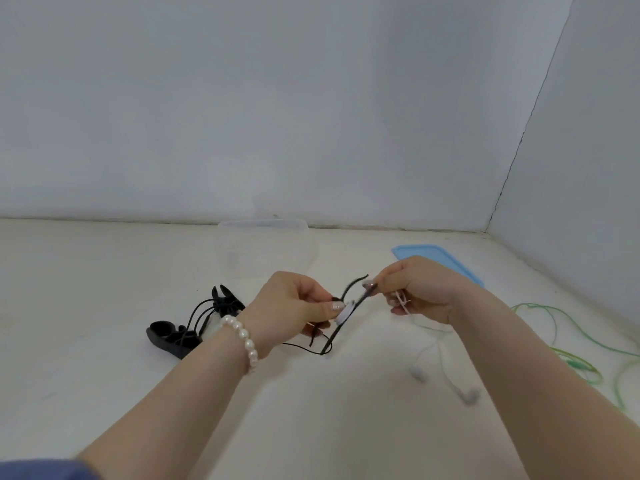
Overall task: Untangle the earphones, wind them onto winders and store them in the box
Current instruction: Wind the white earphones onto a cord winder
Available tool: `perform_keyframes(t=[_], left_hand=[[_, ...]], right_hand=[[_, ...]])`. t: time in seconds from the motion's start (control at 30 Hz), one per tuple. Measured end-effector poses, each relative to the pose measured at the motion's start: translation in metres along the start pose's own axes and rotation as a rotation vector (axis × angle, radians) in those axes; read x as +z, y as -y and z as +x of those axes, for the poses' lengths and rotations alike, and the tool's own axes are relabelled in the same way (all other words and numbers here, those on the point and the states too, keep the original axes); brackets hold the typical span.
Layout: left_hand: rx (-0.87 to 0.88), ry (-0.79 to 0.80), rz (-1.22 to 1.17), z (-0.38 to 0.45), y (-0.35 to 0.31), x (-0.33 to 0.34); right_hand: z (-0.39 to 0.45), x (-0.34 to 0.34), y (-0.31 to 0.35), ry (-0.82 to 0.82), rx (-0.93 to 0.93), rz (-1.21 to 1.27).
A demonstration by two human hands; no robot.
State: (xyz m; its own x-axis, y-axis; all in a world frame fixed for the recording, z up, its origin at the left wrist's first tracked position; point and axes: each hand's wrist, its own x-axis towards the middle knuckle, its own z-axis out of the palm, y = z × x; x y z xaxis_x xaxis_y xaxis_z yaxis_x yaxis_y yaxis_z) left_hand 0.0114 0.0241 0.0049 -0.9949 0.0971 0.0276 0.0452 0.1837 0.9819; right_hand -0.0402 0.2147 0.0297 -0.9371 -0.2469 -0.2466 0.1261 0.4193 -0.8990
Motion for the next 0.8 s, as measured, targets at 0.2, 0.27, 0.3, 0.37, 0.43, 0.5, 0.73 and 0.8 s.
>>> perform_keyframes(t=[0.2, 0.27, 0.3, 0.37, 0.43, 0.5, 0.73, 0.8], left_hand=[[0.026, -0.081, 0.307, 0.01, 0.014, -0.01], [0.036, -0.141, 0.404, 0.011, 0.017, -0.011], [0.047, -0.178, 0.463, 0.011, 0.017, -0.01], [0.076, -0.277, 0.482, 0.011, 0.015, -0.007], [0.059, -0.366, 0.188, 0.013, 0.013, -0.008], [-0.005, -0.381, -0.182, 0.012, 0.008, -0.009], [-0.026, -0.3, -0.645, 0.006, -0.005, -0.01], [-0.016, -0.255, -0.669, 0.005, -0.008, -0.013]], right_hand=[[-0.005, -0.001, 0.005, 0.055, 0.014, -0.091], [-0.007, 0.002, 0.009, 0.07, -0.015, -0.059], [-0.009, 0.005, 0.011, 0.093, -0.032, -0.036], [-0.014, 0.015, 0.015, 0.154, -0.077, -0.021], [-0.018, 0.026, 0.017, 0.238, -0.125, -0.044], [-0.019, 0.038, 0.016, 0.334, -0.144, -0.088], [-0.017, 0.056, 0.004, 0.586, -0.076, -0.283], [-0.013, 0.056, 0.001, 0.573, -0.058, -0.304]])
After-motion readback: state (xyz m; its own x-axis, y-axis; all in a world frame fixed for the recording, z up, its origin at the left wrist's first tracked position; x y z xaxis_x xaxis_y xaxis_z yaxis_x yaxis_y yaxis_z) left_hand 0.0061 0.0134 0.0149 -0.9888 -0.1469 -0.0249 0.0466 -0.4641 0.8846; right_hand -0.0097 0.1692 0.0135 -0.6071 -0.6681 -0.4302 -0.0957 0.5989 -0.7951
